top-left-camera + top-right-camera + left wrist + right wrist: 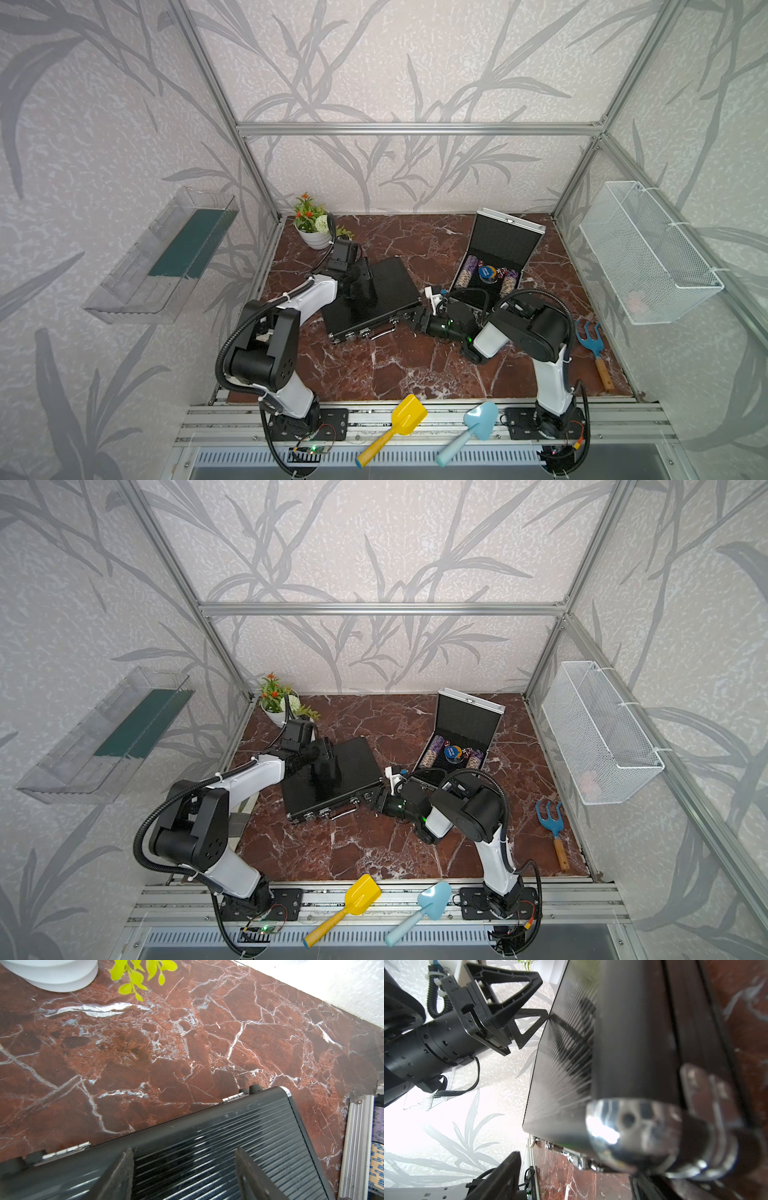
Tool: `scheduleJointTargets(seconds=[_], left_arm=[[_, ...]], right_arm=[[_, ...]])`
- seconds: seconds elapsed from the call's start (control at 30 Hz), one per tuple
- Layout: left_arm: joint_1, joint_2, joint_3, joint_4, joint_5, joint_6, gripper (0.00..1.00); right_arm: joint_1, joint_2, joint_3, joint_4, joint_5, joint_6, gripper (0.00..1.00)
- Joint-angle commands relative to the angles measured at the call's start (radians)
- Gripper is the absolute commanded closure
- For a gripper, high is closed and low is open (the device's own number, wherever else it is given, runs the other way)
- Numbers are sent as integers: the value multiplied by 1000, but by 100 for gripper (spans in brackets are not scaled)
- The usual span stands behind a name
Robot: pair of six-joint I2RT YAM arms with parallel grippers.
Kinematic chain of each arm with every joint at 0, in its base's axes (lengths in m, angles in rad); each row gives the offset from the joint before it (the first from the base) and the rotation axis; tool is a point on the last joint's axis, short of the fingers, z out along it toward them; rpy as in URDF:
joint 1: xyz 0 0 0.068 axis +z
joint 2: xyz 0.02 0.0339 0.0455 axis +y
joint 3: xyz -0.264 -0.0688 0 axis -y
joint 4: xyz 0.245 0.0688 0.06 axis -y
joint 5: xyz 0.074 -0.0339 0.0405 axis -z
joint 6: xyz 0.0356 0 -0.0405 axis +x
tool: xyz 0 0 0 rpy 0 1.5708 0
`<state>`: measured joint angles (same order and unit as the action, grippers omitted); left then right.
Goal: Open the poker set cases
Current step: Open the fastener on the poker set case.
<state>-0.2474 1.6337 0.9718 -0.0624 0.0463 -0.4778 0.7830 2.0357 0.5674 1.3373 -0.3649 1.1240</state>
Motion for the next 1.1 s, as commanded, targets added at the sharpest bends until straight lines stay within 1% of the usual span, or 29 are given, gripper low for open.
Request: scheduleJointTargets(seconds=[0.0, 0.3, 0.57, 0.8, 1.07], left_arm=[[-4, 81, -44, -143, 83, -19, 33], [-4, 83, -47, -140, 89, -20, 34], [-4, 73, -51, -141, 88, -21, 34], [-4, 60, -51, -144, 87, -19, 33], [-4, 43, -64, -145, 82, -20, 33]], right_arm=[[-9, -34, -3, 71, 4, -42, 21], [-11, -146, -41, 71, 23, -8, 23], [-21, -137, 17, 72, -2, 28, 24], [-25, -219, 11, 71, 6, 62, 24], [-30, -201, 54, 71, -16, 105, 25]])
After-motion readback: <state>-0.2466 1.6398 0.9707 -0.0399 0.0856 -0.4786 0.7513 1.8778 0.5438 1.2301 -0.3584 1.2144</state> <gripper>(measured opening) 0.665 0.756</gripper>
